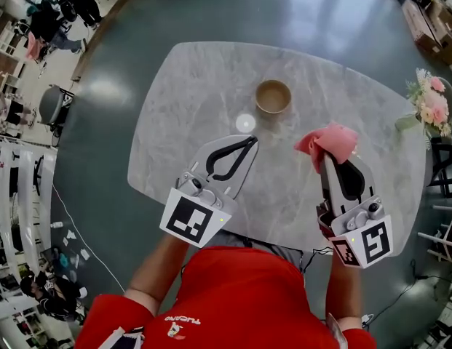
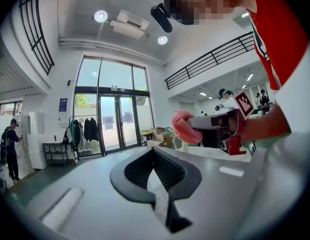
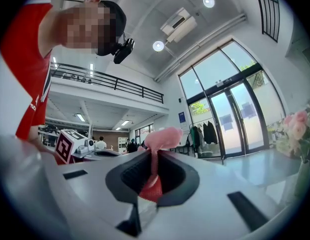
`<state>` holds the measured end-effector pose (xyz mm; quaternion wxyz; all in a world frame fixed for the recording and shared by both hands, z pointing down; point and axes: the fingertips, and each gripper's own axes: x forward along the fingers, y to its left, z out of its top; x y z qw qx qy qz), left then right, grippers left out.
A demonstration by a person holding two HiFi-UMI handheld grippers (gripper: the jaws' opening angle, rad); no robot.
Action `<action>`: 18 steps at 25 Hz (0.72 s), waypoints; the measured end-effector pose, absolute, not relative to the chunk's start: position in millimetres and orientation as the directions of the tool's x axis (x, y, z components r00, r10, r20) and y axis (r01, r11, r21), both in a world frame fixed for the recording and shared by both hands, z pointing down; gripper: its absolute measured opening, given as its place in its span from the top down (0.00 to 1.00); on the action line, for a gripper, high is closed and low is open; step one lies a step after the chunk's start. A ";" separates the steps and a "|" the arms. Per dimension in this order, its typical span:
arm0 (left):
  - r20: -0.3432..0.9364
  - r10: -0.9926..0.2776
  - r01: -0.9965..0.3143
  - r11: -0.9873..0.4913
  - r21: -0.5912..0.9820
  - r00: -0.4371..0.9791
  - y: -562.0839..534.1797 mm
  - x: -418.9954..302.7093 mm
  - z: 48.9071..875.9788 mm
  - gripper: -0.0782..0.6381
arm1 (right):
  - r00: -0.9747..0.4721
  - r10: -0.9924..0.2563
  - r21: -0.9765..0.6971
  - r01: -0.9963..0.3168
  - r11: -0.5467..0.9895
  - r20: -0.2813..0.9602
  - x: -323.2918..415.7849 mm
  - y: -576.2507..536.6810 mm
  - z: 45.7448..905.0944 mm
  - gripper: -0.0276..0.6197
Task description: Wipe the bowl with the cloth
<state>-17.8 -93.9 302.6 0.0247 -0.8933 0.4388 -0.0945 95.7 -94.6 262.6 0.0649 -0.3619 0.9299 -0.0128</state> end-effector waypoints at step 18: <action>0.388 -0.651 -0.540 -0.758 -0.366 0.652 -174.6 -20.8 384.1 0.88 | -0.650 -0.760 -0.051 -0.758 0.650 -0.018 65.7 -151.2 289.1 0.93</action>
